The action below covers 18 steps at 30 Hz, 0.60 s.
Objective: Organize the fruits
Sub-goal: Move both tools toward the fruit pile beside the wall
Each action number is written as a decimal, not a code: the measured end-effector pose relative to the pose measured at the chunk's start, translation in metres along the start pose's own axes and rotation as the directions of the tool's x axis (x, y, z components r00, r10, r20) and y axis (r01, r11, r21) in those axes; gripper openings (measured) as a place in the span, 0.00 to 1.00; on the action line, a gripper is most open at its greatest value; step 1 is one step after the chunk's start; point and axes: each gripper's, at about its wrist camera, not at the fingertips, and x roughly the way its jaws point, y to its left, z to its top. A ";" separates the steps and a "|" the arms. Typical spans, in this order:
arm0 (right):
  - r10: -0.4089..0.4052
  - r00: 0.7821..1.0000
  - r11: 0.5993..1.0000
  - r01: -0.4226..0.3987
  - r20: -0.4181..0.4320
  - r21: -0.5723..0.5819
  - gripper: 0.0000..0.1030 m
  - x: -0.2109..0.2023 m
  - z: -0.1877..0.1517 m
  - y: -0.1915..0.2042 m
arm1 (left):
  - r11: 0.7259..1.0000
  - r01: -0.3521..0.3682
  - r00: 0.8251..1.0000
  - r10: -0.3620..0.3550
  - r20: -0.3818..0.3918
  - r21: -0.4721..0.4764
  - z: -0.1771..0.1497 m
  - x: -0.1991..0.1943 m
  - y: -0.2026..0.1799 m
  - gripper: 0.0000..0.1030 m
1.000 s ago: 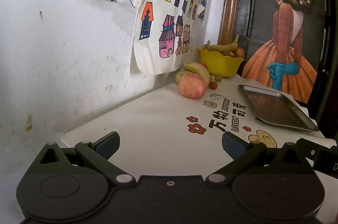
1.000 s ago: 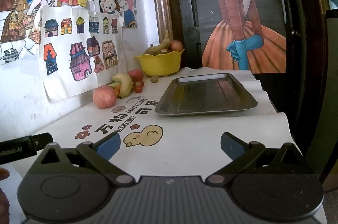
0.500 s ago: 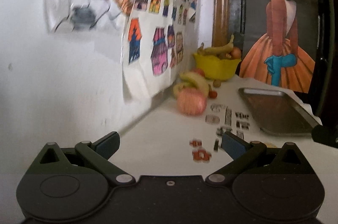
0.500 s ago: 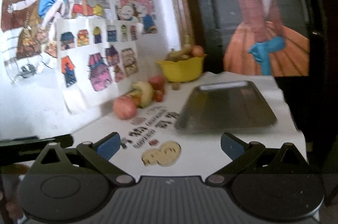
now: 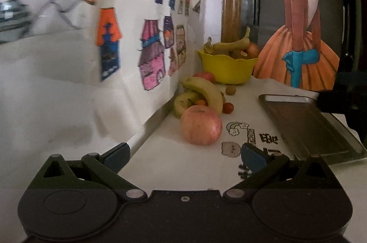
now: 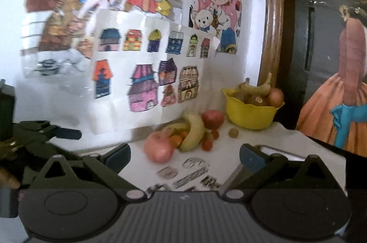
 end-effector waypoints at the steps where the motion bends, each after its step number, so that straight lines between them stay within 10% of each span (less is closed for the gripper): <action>1: 0.005 1.000 1.000 -0.005 -0.011 -0.004 1.00 0.012 0.003 -0.004 | 1.000 0.002 1.000 -0.002 -0.006 0.002 0.002 0.007 -0.002 0.99; 18: 0.079 0.960 0.991 -0.106 -0.270 -0.087 0.85 0.190 0.013 -0.050 | 0.999 0.033 0.996 -0.031 -0.078 0.028 0.025 0.092 -0.017 0.97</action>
